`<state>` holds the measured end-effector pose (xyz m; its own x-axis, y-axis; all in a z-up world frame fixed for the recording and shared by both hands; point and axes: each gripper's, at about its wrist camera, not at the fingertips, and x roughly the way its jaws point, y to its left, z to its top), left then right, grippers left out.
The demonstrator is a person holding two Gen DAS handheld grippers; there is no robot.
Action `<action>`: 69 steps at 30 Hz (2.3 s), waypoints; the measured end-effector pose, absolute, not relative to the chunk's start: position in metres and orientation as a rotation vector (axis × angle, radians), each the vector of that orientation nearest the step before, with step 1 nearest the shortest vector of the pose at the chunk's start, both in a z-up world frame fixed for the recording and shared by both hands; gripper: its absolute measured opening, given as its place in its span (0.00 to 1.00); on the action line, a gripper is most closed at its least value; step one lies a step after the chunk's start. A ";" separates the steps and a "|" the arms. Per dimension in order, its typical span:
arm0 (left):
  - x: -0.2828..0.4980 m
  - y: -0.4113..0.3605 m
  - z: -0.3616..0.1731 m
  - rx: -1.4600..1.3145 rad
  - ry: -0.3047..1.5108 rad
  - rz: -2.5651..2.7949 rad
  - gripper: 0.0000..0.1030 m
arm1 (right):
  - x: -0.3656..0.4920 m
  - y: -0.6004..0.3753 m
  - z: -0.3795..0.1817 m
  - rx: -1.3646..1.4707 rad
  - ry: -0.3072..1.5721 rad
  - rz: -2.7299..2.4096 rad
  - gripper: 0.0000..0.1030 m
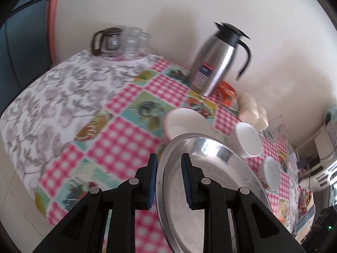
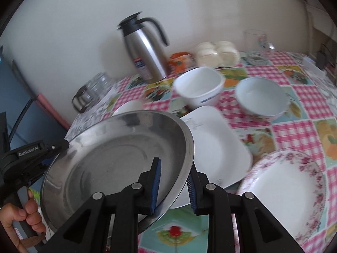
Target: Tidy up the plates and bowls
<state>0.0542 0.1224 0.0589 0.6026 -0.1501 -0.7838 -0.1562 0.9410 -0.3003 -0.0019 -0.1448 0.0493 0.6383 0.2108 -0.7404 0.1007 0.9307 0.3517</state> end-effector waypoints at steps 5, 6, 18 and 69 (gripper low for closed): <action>0.067 0.076 0.059 -0.301 0.940 -0.056 0.23 | -0.003 -0.180 0.051 0.432 0.859 -0.015 0.26; 0.068 0.070 0.057 -0.300 0.948 -0.067 0.23 | -0.003 -0.186 0.051 0.437 0.855 -0.030 0.26; 0.085 0.028 0.034 -0.288 1.002 -0.122 0.23 | 0.004 -0.231 0.030 0.479 0.901 -0.144 0.26; 0.096 0.063 -0.031 -0.453 1.193 -0.058 0.23 | 0.015 -0.187 0.002 0.206 1.019 -0.205 0.30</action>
